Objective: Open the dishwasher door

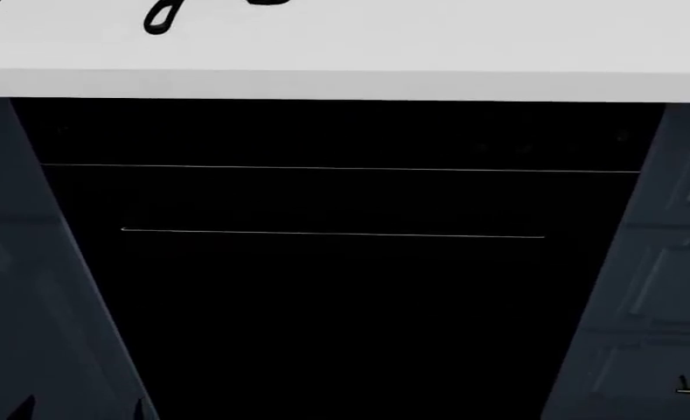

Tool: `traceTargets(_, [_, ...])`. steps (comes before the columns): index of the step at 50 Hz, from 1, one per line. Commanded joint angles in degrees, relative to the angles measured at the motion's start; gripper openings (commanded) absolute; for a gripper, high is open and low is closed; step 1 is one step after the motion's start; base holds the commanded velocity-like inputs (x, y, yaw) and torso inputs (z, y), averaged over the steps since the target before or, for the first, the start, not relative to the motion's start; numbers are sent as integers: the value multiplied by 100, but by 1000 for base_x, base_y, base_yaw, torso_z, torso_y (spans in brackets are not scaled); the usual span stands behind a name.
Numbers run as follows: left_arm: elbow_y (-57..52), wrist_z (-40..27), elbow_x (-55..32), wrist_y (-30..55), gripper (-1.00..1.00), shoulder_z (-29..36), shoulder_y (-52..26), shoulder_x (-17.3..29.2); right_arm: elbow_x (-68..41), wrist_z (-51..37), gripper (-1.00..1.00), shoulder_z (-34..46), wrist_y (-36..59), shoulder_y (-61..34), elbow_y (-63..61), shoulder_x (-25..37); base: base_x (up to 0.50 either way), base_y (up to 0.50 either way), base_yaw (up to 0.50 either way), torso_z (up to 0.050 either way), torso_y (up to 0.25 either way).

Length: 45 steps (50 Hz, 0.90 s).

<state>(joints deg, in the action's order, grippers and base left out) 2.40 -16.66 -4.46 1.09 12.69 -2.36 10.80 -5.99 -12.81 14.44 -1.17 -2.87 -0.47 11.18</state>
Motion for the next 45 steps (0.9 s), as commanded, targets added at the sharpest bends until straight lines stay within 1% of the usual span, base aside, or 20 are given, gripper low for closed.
traceTargets(1, [-7, 47, -40, -23, 100, -20, 11, -6, 13, 5, 100, -13, -3, 3, -1, -7, 0, 0, 0, 0, 0])
traceTargets(9, [-7, 47, -40, -23, 100, -20, 11, -6, 13, 5, 100, -13, -3, 3, -1, -7, 0, 0, 0, 0, 0])
traceTargets(10, [21, 1043, 844, -817, 100, -932, 244, -681, 530, 680, 100, -803, -844, -156, 929, -817, 0, 0, 0, 0, 0])
traceTargets(11, [10, 928, 836, 11, 100, -997, 104, -796, 625, 744, 100, -768, 13, 99, 70, -638, 0, 0, 0, 0, 0])
traceTargets(12, [-31, 843, 1028, -83, 100, -897, 133, -753, 611, 741, 100, -765, 74, 109, -15, -630, 0, 0, 0, 0, 0])
traceTargets(14, [-80, 742, 1132, -50, 100, -841, 154, -751, 595, 733, 100, -750, 60, 89, 35, -619, 0, 0, 0, 0, 0])
traceTargets(33, [-31, 603, 875, 16, 100, -741, 99, -627, 517, 559, 100, -629, 137, 32, 22, -497, 0, 0, 0, 0, 0])
traceTargets(34, [-22, 600, 866, 12, 100, -732, 97, -619, 510, 579, 100, -622, -23, 63, 4, -464, 500, 0, 0, 0, 0])
traceTargets(43, [17, 542, 797, -2, 100, -677, 81, -570, 489, 486, 100, -596, -43, 39, 52, -424, 500, 0, 0, 0, 0])
traceTargets(45, [22, 528, 787, -5, 100, -660, 81, -558, 474, 495, 100, -574, -62, 39, 60, -412, 225, 0, 0, 0, 0])
